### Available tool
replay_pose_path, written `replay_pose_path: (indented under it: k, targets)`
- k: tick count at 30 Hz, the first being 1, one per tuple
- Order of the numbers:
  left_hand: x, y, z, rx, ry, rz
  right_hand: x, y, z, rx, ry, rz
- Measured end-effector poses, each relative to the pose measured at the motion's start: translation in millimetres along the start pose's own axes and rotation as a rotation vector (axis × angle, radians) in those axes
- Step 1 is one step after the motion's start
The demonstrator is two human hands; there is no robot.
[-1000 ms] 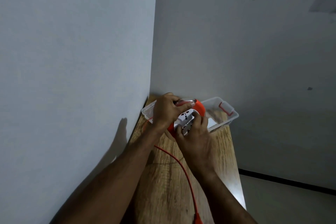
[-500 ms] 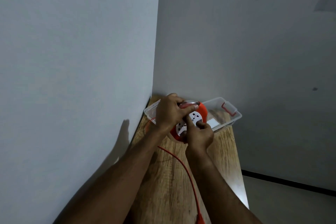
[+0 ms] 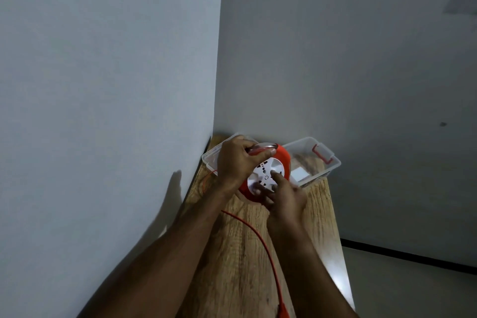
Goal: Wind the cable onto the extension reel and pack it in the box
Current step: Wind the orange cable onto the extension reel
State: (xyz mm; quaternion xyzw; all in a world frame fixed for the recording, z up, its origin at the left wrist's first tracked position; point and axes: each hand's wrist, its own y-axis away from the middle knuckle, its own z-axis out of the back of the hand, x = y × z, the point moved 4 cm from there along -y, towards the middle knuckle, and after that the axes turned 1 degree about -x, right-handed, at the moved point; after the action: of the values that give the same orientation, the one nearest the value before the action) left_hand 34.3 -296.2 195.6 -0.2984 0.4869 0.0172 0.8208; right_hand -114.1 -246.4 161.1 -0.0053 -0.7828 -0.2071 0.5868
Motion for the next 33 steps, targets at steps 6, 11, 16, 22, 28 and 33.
replay_pose_path:
  k: [6,11,16,22,28,33]
  targets:
    - [-6.2,-4.1,0.1,0.020,-0.027,0.033,23.4,13.3,-8.6,-0.043,0.991,0.867]
    - [-7.5,-4.1,-2.7,0.007,-0.042,0.056,19.6,9.3,-19.2,-0.035,0.949,0.814]
    - [-9.4,-2.3,3.0,0.000,-0.067,0.053,24.0,5.4,-15.3,-0.032,0.677,0.747]
    - [-19.6,-0.6,5.3,-0.001,-0.123,0.011,12.3,2.7,-14.6,-0.174,0.452,0.480]
    - [-27.0,10.7,1.5,-0.005,-0.150,-0.075,-3.4,-3.8,-36.1,-0.044,-0.560,-0.581]
    - [-16.5,4.4,12.4,-0.040,-0.089,0.032,14.6,11.4,-32.9,0.051,-0.624,-0.573]
